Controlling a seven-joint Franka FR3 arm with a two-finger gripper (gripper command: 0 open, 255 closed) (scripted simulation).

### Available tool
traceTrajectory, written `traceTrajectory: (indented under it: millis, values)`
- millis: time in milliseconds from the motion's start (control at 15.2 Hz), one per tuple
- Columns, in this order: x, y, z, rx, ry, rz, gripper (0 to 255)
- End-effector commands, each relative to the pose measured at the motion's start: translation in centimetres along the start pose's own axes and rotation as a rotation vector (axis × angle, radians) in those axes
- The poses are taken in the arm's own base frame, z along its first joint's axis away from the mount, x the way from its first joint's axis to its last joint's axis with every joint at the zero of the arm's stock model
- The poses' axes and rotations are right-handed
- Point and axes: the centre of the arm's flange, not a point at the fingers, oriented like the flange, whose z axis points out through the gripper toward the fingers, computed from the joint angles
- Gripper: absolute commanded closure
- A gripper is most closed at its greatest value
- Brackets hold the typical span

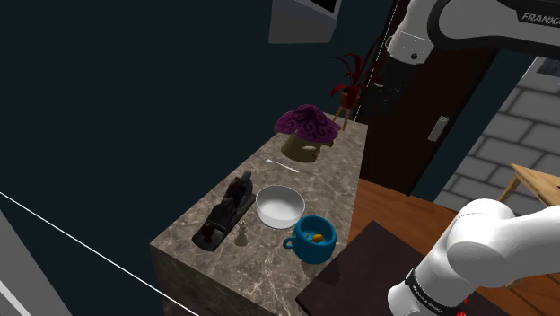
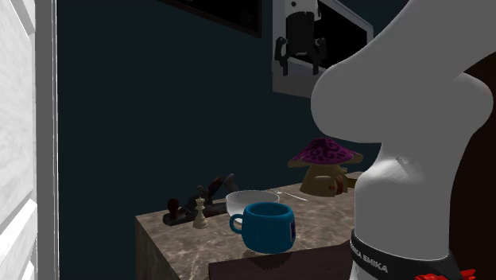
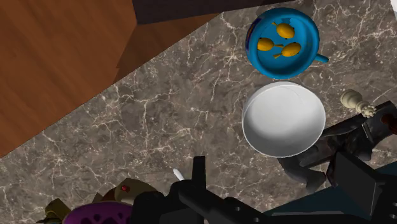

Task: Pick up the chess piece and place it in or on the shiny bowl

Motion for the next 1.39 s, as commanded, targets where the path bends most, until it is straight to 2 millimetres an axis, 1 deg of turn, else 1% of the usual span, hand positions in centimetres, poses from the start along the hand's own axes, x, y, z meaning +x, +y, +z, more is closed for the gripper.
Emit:
traceTrajectory:
  millis: [0, 660, 1320]
  values:
    - [0.0, 0.0, 0.0, 0.000, 0.000, 0.000, 0]
    - [5.2, -8.0, 9.7, 0.016, -0.098, -0.006, 0]
    - [9.3, -16.2, 19.8, 0.031, -0.196, -0.011, 0]
